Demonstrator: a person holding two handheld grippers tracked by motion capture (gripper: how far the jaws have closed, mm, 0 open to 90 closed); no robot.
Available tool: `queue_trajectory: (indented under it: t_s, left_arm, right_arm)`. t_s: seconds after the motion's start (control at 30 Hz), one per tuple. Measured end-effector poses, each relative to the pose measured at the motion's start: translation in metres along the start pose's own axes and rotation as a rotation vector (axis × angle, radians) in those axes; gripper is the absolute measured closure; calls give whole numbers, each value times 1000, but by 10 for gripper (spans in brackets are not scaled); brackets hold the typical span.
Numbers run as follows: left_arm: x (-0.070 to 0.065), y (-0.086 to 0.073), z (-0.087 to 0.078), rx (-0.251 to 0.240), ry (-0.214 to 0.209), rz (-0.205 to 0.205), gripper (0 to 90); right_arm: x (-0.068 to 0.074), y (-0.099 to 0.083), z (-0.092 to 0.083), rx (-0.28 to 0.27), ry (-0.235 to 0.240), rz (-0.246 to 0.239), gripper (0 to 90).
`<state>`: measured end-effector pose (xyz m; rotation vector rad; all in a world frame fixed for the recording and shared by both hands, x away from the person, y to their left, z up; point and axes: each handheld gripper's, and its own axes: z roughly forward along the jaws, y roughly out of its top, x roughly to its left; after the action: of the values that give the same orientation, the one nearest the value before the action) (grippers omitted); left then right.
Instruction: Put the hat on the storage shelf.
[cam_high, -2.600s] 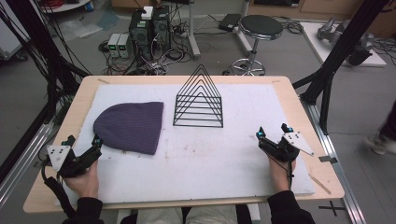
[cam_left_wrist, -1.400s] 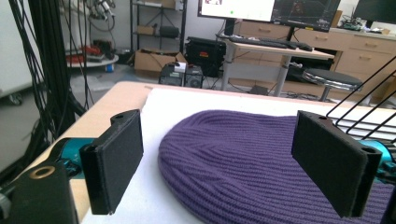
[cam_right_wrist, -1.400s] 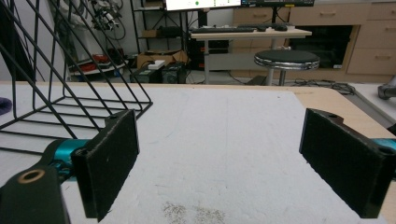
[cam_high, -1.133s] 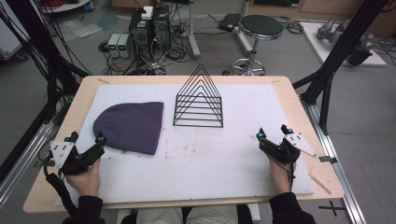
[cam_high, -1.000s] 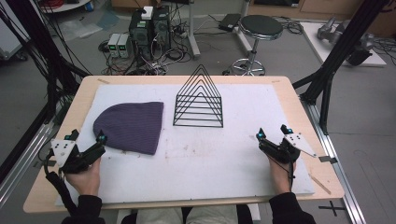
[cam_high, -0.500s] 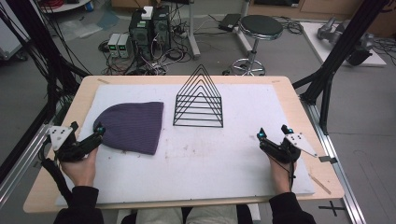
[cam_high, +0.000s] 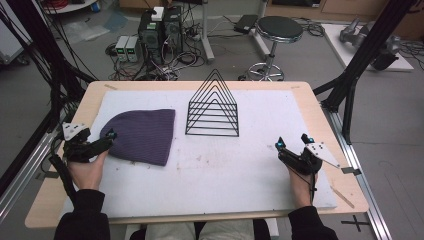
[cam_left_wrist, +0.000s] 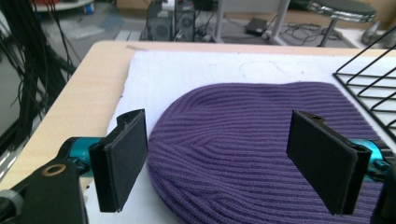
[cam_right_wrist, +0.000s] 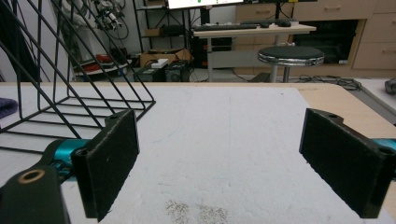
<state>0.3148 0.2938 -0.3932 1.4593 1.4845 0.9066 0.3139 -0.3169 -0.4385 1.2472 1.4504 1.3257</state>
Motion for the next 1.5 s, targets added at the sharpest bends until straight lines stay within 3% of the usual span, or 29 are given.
queue_trajectory:
  t_s: [0.37,0.47,0.53,0.87,0.97,1.03,1.13,1.5]
  left_arm:
    - [8,0,14,108,65,-68,202]
    - [11,0,17,135,50,-100,193]
    - [12,1,21,191,56,-104,189]
    - [16,7,30,298,57,-187,173]
    - [16,6,36,347,106,-164,167]
    - [17,5,39,359,126,-171,168]
    - [20,5,42,366,110,-209,171]
    - [17,1,50,412,119,-210,172]
  right_arm:
    - [0,0,1,5,5,1,112]
    - [0,0,1,6,7,4,112]
    - [0,0,1,5,7,4,112]
    - [0,0,1,7,9,8,112]
    - [0,0,1,7,10,7,112]
    - [0,0,1,6,11,7,112]
    - [0,0,1,8,13,7,112]
    - [0,-1,2,32,20,15,112]
